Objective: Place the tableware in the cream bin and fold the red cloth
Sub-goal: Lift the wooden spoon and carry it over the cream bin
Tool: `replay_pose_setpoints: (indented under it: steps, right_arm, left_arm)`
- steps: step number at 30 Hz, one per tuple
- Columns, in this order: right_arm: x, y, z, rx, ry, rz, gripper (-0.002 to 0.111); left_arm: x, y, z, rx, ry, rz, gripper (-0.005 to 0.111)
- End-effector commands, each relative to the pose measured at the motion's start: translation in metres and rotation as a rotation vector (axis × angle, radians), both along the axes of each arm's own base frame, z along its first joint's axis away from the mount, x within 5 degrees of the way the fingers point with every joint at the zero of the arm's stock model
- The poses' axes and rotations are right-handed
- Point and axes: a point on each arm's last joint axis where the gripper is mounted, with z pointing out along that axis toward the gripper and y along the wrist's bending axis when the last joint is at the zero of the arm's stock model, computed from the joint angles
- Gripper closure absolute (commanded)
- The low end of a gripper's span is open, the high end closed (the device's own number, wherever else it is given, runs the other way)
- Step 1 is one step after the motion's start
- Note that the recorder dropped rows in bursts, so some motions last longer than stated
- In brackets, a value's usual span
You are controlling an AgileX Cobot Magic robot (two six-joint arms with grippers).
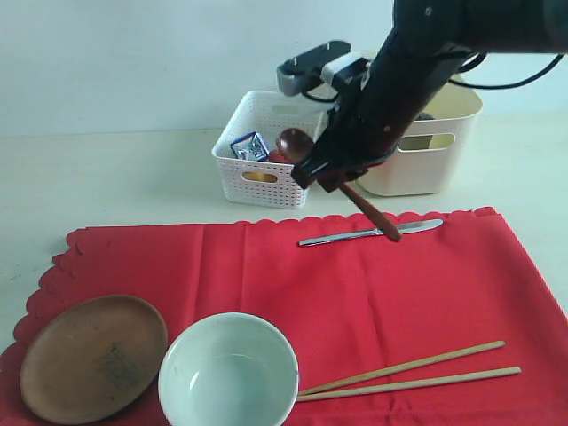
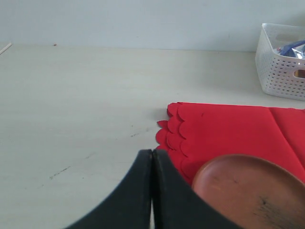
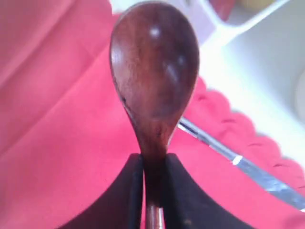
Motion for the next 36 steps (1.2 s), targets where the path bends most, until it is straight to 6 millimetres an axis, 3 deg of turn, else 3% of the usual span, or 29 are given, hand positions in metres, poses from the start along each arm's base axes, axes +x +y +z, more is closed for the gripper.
replay_pose_setpoints:
  steps: [1, 11, 22, 28, 36]
  right_arm:
    - [-0.011, -0.006, 0.039, 0.049, -0.106, 0.001, 0.108]
    - [-0.02, -0.021, 0.093, 0.182, -0.315, -0.051, 0.108]
    - [0.022, -0.071, 0.114, 0.389, -0.553, -0.333, 0.108]
    - [0.055, -0.095, 0.094, 0.39, -0.647, -0.441, 0.108]
    - [0.104, -0.119, 0.038, 0.365, -0.769, -0.555, 0.108]
  left_arm:
    - [0.0, 0.0, 0.001, -0.002, -0.016, 0.004, 0.107]
    - [0.0, 0.0, 0.001, -0.002, -0.016, 0.004, 0.107]
    - [0.0, 0.0, 0.001, -0.002, -0.016, 0.004, 0.107]
    - [0.0, 0.0, 0.001, -0.002, -0.016, 0.004, 0.107]
    - [0.0, 0.0, 0.001, -0.002, -0.016, 0.004, 0.107]
